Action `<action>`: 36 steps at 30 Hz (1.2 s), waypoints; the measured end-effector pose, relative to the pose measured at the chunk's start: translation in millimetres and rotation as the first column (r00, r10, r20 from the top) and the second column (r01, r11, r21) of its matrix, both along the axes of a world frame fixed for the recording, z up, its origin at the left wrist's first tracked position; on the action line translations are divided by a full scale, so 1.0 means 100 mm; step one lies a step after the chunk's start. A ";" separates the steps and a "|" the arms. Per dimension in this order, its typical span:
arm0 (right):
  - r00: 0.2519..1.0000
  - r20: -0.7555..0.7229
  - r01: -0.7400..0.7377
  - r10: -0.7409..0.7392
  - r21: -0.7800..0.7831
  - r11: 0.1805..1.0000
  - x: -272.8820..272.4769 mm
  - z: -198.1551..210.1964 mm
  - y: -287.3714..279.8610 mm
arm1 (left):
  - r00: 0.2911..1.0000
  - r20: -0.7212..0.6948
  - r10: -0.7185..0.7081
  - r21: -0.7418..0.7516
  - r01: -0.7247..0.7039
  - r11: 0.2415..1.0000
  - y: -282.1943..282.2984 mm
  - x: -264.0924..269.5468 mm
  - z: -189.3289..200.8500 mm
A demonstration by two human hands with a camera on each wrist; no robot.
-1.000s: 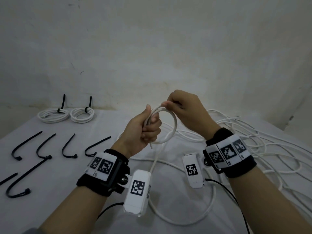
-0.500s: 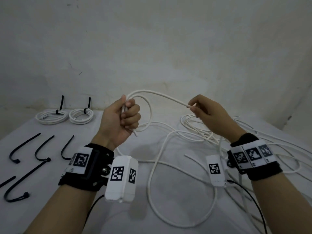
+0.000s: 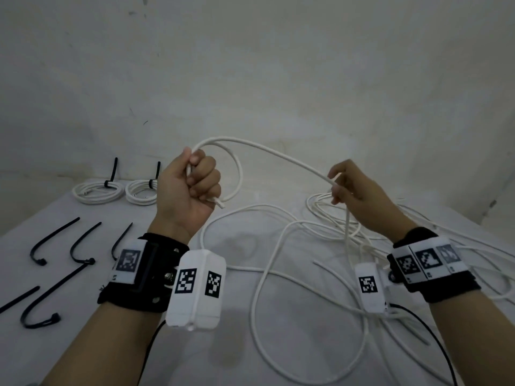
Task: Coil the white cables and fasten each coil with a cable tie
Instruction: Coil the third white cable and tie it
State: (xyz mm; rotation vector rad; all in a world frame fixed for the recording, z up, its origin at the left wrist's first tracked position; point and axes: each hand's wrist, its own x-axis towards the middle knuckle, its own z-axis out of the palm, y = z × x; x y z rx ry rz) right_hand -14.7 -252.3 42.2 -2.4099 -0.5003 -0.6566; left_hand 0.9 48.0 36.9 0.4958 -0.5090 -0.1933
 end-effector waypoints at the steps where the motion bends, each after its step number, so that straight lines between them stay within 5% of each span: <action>1: 1.000 0.010 0.007 -0.006 -0.062 0.998 0.00 -0.01 0.02 | 1.000 -0.009 0.019 -0.010 -0.020 1.000 0.00 0.00 0.01; 7: 0.982 0.123 -0.043 0.144 -0.593 0.804 -0.09 -0.02 0.35 | 0.992 -0.010 0.130 0.012 -0.129 0.992 0.01 -0.02 0.03; 13: 0.872 0.309 -0.037 0.379 -0.731 0.681 -0.34 0.07 0.81 | 0.990 -0.029 0.135 0.102 -0.132 0.986 -0.09 -0.02 0.00; 19: 0.819 0.338 -0.231 0.464 -0.545 0.806 -0.47 0.22 1.09 | 0.999 0.000 0.035 0.306 -0.033 0.951 -0.33 -0.07 -0.10; 24: 0.888 0.278 -0.278 0.365 -0.309 0.910 -0.38 0.34 1.04 | 0.996 0.082 0.045 0.577 -0.084 0.812 -0.52 -0.21 -0.15; 31: 0.941 0.235 -0.256 0.245 0.017 0.967 -0.21 0.34 0.80 | 0.987 0.006 -0.160 0.540 0.132 0.831 -0.50 -0.23 -0.12; 36: 0.974 0.132 -0.187 0.185 0.002 0.982 -0.08 0.21 0.76 | 0.989 -0.036 -0.145 0.414 0.147 0.898 -0.52 -0.24 -0.13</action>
